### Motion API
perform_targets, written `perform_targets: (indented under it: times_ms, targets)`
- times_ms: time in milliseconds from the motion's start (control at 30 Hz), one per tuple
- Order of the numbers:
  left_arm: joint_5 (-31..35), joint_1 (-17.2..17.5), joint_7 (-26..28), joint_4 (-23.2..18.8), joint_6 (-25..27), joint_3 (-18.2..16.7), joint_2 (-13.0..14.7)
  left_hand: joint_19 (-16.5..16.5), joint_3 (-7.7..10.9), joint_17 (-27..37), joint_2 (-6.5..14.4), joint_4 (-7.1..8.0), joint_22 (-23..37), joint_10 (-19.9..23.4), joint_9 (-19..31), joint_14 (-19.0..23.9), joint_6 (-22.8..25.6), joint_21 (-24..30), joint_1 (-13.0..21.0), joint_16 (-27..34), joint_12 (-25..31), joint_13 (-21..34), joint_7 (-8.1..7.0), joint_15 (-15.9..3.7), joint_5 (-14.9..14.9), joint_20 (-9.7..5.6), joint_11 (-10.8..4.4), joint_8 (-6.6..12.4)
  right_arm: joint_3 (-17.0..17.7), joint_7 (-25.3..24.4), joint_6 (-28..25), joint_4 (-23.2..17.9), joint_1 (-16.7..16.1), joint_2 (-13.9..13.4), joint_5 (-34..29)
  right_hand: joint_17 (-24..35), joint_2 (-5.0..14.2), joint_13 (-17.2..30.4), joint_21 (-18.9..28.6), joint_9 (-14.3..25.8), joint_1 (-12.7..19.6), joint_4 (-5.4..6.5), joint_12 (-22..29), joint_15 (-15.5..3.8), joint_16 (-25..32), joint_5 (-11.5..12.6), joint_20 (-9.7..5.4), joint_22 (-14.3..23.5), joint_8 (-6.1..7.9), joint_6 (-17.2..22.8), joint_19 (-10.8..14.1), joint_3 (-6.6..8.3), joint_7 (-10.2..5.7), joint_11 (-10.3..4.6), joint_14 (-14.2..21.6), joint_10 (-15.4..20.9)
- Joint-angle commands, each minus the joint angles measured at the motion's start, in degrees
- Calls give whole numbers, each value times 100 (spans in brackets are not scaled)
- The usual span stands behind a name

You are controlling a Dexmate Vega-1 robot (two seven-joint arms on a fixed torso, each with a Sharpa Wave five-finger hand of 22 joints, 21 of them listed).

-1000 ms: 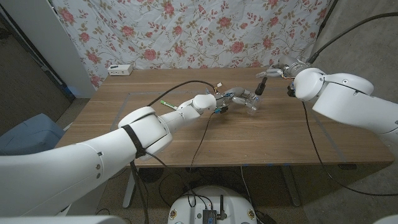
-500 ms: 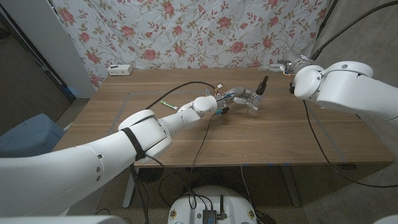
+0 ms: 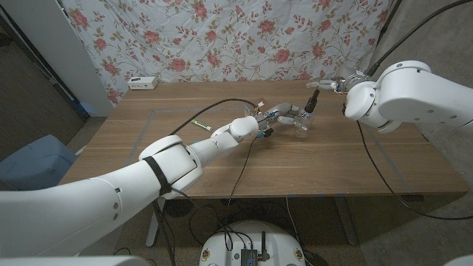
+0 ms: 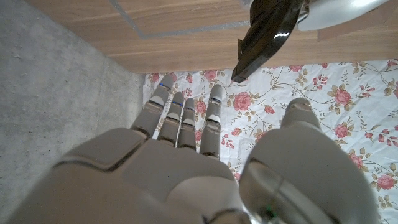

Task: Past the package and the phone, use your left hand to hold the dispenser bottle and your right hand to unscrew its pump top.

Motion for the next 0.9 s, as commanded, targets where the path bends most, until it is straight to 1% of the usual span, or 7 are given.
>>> perform_targets:
  times_ms: [33, 267, 400, 600, 733, 833, 900]
  targets:
    - [98, 132, 257, -181, 39, -61, 39, 42, 411, 27, 636, 370, 15, 182, 14, 64, 431, 2, -157, 29, 13, 37, -117, -482, 25, -342, -140, 45, -90, -442, -9, 35, 103, -19, 903, 8, -22, 18, -11, 30, -45, 33, -12, 61, -30, -13, 42, 29, -33, -91, -12, -18, 0, 53, 4, -25]
    - [117, 97, 272, -100, 41, -65, -2, 46, 415, 28, 633, 367, 15, 191, 15, 74, 443, 3, -158, 30, 12, 41, -120, -482, 25, -340, -135, 47, -69, -442, -9, 51, 69, 16, 874, 2, -36, 19, -17, 37, -67, 28, -19, 92, -46, -13, 60, 28, -54, -163, -37, -27, 40, 74, -21, -59]
    - [106, 66, 252, -27, 54, -68, -35, 46, 419, 29, 633, 365, 15, 183, 15, 82, 435, 2, -156, 32, 4, 42, -131, -490, 25, -341, -148, 42, -165, -442, -9, 110, 142, 65, 866, -1, -41, 19, -19, 42, -82, 27, -26, 110, -52, -12, 74, 28, -60, -192, -48, -31, 53, 86, -25, -87]
    - [59, -5, 218, 169, 88, -62, -141, 45, 427, 29, 636, 365, 15, 187, 16, 82, 446, 1, -158, 28, 0, 45, -118, -476, 26, -339, -145, 43, -556, -442, -9, 242, 479, 128, 886, -9, -43, 20, -19, 49, -72, 8, -36, 133, -65, -9, 94, 28, -81, -272, -61, -25, 49, 78, -45, -135]
    - [29, -38, 199, 238, 116, -49, -177, 44, 430, 30, 639, 368, 15, 202, 17, 84, 445, 0, -163, 27, 3, 46, -121, -482, 26, -343, -136, 41, -754, -442, -9, 306, 654, 162, 900, -12, -30, 20, -19, 53, -38, -15, -43, 139, -72, -3, 96, 28, -81, -293, -71, -7, 44, 76, -57, -164]
    - [15, -46, 205, 252, 124, -38, -182, 45, 432, 28, 638, 370, 15, 200, 17, 89, 446, 1, -168, 27, 0, 48, -124, -476, 26, -344, -135, 40, -983, -442, -9, 329, 847, 167, 897, -15, -24, 20, -20, 55, 0, -41, -43, 142, -77, 1, 104, 28, -81, -312, -79, 9, 40, 85, -66, -178]
    - [6, -48, 207, 257, 128, -32, -183, 47, 431, 30, 636, 369, 15, 194, 17, 95, 450, 1, -170, 30, -6, 47, -123, -477, 26, -343, -144, 40, -1046, -442, -9, 350, 902, 183, 895, -17, -18, 20, -22, 57, 32, -62, -44, 138, -79, 4, 107, 28, -75, -312, -88, 23, 36, 84, -68, -190]
